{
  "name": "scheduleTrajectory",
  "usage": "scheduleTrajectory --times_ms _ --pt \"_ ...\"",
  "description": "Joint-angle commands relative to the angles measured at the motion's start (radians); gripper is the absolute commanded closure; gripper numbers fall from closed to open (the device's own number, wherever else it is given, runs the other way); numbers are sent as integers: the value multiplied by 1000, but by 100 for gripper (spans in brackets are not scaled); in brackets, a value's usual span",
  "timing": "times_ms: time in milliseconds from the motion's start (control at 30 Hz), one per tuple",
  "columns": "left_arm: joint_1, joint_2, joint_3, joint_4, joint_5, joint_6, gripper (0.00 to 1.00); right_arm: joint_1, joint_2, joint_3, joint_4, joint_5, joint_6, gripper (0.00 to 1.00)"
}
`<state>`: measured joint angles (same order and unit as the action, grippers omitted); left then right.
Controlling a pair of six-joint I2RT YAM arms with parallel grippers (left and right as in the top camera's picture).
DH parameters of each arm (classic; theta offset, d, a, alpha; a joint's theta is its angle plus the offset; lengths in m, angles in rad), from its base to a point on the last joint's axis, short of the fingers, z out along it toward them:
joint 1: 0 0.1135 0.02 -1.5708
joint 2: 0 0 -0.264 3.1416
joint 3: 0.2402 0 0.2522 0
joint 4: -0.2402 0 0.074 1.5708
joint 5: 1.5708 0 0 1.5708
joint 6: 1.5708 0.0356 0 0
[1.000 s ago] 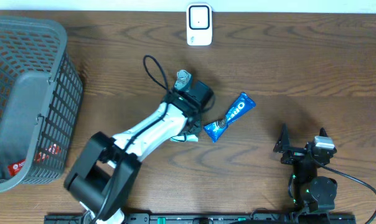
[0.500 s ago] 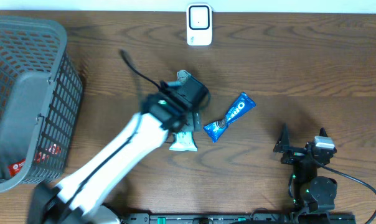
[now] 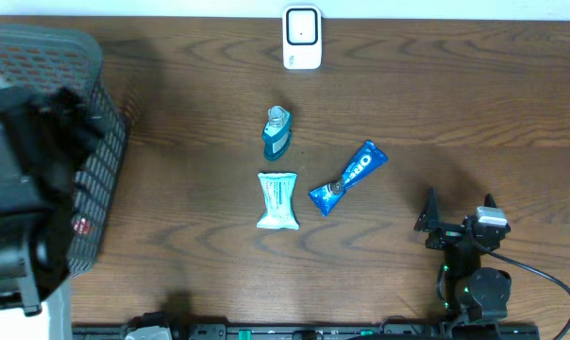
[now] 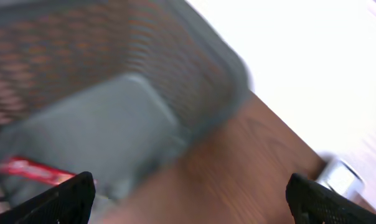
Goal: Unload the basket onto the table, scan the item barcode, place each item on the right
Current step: 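Reach the left gripper into the basket and grasp the red Nescafe stick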
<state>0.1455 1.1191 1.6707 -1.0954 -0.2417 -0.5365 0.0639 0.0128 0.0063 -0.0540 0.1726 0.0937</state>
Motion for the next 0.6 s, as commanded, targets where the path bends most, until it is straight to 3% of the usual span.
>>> scheduleTrajectory --times_ms 0,233,567 --pt "158 19 -4 3 -53 29 2 10 -2 -1 -3 3 -13 1" --pt "430 157 -39 -157 -50 -443 2 10 -2 -1 -3 3 -13 1" --pt "508 441 -114 -198 -48 -603 5 10 -2 -1 -3 3 -13 1"
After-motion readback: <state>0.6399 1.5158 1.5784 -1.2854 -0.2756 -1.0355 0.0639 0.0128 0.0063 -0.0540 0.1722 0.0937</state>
